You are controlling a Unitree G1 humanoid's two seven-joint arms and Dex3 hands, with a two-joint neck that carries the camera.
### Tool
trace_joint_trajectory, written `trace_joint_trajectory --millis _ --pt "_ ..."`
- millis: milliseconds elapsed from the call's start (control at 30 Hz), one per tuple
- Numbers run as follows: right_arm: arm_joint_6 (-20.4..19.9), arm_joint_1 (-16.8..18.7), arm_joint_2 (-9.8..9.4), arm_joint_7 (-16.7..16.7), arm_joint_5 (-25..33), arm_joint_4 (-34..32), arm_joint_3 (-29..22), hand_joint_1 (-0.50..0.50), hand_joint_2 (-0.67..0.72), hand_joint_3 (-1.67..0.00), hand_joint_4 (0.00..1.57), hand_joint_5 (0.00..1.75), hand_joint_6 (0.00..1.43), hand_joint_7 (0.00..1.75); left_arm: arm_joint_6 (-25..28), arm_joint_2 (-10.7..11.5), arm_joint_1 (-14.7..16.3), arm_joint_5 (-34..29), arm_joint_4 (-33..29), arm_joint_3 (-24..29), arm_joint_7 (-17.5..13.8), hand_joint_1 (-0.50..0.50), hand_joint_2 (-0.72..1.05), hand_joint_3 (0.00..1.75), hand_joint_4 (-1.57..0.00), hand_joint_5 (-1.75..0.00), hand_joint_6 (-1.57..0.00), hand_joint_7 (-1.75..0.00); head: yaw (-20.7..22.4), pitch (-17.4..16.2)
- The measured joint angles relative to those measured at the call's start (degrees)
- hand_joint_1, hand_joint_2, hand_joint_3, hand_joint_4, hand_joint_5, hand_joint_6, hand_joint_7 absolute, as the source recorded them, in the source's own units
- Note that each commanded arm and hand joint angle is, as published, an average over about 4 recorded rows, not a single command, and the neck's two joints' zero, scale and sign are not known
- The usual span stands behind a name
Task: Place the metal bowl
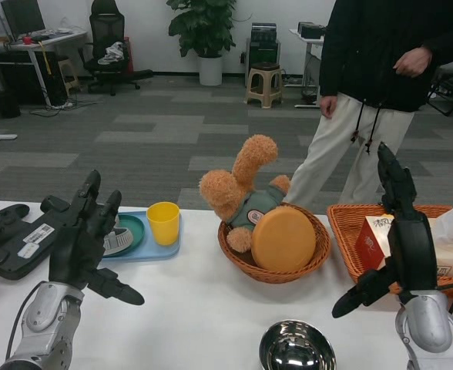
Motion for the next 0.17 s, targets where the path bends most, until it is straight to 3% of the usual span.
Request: trace_joint_trajectory --millis 167 --pt "-0.02 0.00 0.00 0.00 0.29 0.37 -0.09 -0.46 0.66 0.00 0.00 0.00 0.00 0.14 0.00 0.00 0.00 -0.02 0.00 0.02 0.00 -0.50 -0.28 0.09 -0.19 0.00 0.00 0.00 -0.27 -0.18"
